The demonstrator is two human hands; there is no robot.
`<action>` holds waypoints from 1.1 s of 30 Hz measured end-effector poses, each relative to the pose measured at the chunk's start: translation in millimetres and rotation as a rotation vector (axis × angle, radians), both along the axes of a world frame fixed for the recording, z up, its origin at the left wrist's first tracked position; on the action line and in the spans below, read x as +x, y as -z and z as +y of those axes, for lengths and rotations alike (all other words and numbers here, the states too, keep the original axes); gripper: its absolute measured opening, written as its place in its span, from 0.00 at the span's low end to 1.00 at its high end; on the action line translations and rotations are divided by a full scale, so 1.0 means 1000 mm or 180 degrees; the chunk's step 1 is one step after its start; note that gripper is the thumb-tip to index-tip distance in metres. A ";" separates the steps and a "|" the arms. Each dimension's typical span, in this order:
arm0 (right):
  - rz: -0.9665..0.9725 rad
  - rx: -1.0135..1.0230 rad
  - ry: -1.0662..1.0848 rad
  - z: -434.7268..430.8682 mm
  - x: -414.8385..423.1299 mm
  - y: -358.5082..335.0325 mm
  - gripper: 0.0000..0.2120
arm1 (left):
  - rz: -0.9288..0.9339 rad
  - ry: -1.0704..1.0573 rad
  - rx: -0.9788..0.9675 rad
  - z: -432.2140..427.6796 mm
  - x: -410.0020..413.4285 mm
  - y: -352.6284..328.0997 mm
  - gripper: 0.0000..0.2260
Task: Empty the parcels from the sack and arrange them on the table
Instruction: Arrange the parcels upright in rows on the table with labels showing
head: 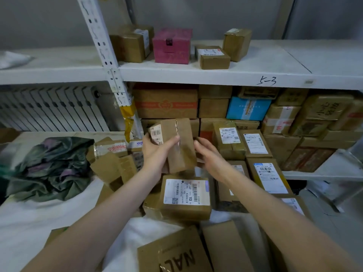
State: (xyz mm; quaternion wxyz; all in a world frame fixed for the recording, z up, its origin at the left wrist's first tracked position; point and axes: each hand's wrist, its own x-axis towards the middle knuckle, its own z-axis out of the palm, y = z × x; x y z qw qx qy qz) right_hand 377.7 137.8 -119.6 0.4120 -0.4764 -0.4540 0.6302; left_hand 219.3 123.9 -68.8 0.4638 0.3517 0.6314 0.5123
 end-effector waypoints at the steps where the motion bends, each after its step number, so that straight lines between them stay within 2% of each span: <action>1: -0.0430 0.0306 -0.0222 -0.004 -0.010 -0.003 0.47 | 0.0183 -0.0139 0.0027 -0.003 -0.004 -0.002 0.51; 3: -0.1244 0.0807 -0.0477 -0.014 -0.035 -0.010 0.55 | 0.0456 -0.0247 -0.0091 -0.012 -0.015 -0.006 0.56; 5: -0.1662 0.0985 -0.0361 -0.022 -0.058 -0.011 0.63 | 0.0358 -0.0123 -0.0219 -0.022 -0.027 -0.010 0.57; 6: -0.1752 0.0927 -0.0223 -0.024 -0.066 -0.012 0.64 | 0.0204 -0.0056 -0.0232 -0.027 -0.034 -0.012 0.51; 8: -0.1727 0.0637 0.0024 -0.030 -0.073 -0.018 0.58 | -0.0313 -0.0052 -0.0171 -0.034 -0.052 -0.014 0.25; 9: -0.1537 0.0435 0.0110 -0.031 -0.071 -0.021 0.53 | -0.0479 -0.0092 -0.0155 -0.034 -0.059 -0.012 0.13; 10: -0.1199 0.0214 0.0150 -0.033 -0.067 -0.023 0.47 | -0.0475 -0.0028 -0.0166 -0.036 -0.065 -0.010 0.09; 13: 0.0089 -0.0386 0.0068 -0.044 -0.059 -0.025 0.26 | -0.0454 0.0598 -0.0391 -0.043 -0.078 -0.001 0.22; 15: 0.0314 -0.0416 -0.0014 -0.053 -0.061 -0.024 0.13 | -0.0736 0.1043 -0.0630 -0.053 -0.084 0.003 0.26; 17: 0.0348 -0.0343 -0.0114 -0.060 -0.059 -0.023 0.13 | -0.0865 0.1170 -0.0655 -0.057 -0.087 0.008 0.30; 19: 0.0188 -0.0288 -0.0238 -0.068 -0.056 -0.023 0.21 | -0.0815 0.1119 -0.0513 -0.059 -0.088 0.010 0.33; 21: -0.0305 -0.0134 -0.0146 -0.074 -0.052 -0.022 0.24 | -0.0835 0.1027 -0.0432 -0.061 -0.087 0.011 0.30; 24: -0.1320 0.0422 0.0608 -0.080 -0.044 -0.016 0.13 | -0.0753 0.0745 -0.0356 -0.063 -0.086 0.013 0.24; 26: -0.2499 0.0827 0.0955 -0.089 -0.032 -0.005 0.08 | -0.0791 0.0667 -0.0366 -0.064 -0.086 0.017 0.24; 28: -0.3677 0.0722 0.0723 -0.104 -0.020 0.009 0.08 | -0.0959 0.0729 -0.0424 -0.066 -0.083 0.024 0.25; 30: -0.4195 0.0049 0.0026 -0.120 -0.012 0.026 0.17 | -0.0975 0.0844 -0.0410 -0.068 -0.079 0.030 0.23; 33: -0.4735 -0.1092 -0.1262 -0.134 -0.012 0.056 0.40 | -0.0986 0.0959 -0.0427 -0.072 -0.075 0.032 0.24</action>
